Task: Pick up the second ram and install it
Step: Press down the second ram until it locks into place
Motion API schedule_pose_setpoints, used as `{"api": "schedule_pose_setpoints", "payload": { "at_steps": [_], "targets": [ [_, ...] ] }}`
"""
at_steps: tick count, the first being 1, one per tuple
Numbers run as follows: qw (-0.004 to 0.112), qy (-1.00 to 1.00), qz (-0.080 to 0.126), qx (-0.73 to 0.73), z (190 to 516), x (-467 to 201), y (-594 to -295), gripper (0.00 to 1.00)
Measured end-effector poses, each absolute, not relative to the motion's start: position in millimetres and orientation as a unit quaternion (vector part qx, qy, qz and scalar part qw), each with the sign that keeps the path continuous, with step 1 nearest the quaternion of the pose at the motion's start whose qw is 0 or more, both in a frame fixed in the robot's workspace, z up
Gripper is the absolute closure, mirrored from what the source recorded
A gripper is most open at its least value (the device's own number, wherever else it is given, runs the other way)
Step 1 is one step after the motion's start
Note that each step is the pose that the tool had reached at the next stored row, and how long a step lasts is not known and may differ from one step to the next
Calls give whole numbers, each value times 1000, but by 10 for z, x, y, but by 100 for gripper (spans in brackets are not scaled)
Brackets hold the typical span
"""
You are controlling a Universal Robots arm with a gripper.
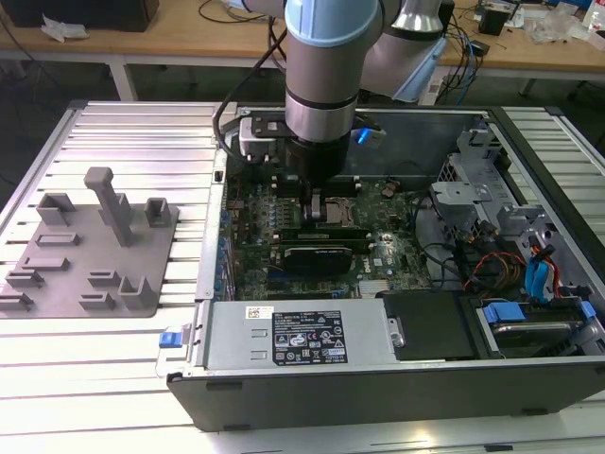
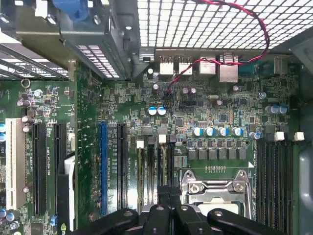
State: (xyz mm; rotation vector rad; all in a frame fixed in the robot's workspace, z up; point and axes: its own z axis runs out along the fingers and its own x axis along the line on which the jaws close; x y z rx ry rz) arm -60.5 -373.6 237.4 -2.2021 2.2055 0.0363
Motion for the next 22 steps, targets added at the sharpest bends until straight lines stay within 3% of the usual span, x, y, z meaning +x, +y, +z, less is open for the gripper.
{"api": "schedule_pose_setpoints", "payload": {
  "at_steps": [14, 22],
  "targets": [
    [13, 708, 12, -706, 2281, -611, -3736, 92],
    [13, 707, 12, -707, 2493, -604, -3736, 92]
  ]
}}
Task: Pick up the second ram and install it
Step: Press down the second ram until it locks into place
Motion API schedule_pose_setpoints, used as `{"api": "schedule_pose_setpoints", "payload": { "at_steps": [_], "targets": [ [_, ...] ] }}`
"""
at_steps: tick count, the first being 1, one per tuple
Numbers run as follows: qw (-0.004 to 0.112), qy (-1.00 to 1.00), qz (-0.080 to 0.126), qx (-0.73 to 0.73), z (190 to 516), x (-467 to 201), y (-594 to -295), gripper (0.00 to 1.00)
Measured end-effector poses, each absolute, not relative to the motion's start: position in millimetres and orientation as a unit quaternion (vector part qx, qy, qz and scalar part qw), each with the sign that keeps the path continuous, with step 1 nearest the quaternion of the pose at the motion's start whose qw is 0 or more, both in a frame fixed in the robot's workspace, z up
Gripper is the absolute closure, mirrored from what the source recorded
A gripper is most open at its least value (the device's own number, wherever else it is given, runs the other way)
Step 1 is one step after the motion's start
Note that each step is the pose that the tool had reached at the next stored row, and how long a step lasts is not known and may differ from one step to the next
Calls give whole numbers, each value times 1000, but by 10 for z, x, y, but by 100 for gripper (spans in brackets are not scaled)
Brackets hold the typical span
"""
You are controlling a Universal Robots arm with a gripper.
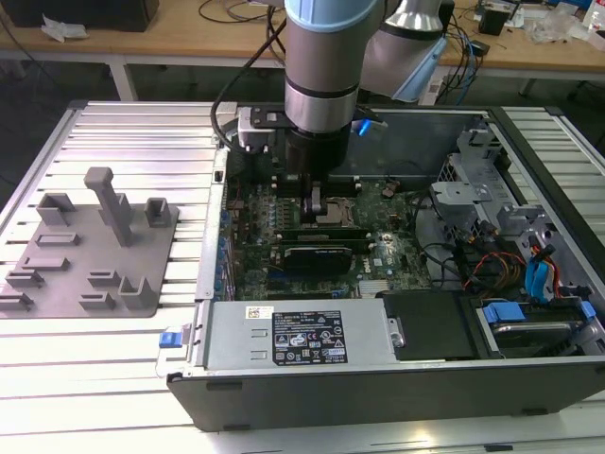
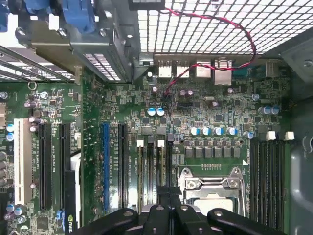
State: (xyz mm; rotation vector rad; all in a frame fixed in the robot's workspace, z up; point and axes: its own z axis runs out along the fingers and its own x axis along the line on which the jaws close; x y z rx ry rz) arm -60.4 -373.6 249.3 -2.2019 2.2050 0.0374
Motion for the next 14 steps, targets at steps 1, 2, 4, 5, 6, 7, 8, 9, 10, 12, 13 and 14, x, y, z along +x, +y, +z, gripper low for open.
{"api": "schedule_pose_setpoints", "payload": {
  "at_steps": [1, 2, 4, 5, 6, 7, 8, 9, 10, 12, 13, 14],
  "targets": [
    [13, 708, 12, -706, 2492, -578, -3736, 92],
    [13, 708, 12, -706, 2491, -545, -3736, 92],
    [13, 708, 12, -706, 2491, -394, -3736, 92],
    [13, 708, 12, -706, 2491, -335, -3736, 92],
    [13, 708, 12, -706, 2491, -281, -3736, 92],
    [13, 708, 12, -706, 2491, -263, -3736, 92],
    [13, 708, 12, -706, 2491, -261, -3736, 92],
    [13, 708, 12, -706, 2491, -261, -3736, 92],
    [13, 708, 12, -706, 2491, -261, -3736, 92],
    [13, 708, 12, -706, 2491, -253, -3736, 92],
    [13, 708, 12, -706, 2491, -252, -3736, 92],
    [13, 708, 12, -706, 2491, -252, -3736, 92]
  ]
}}
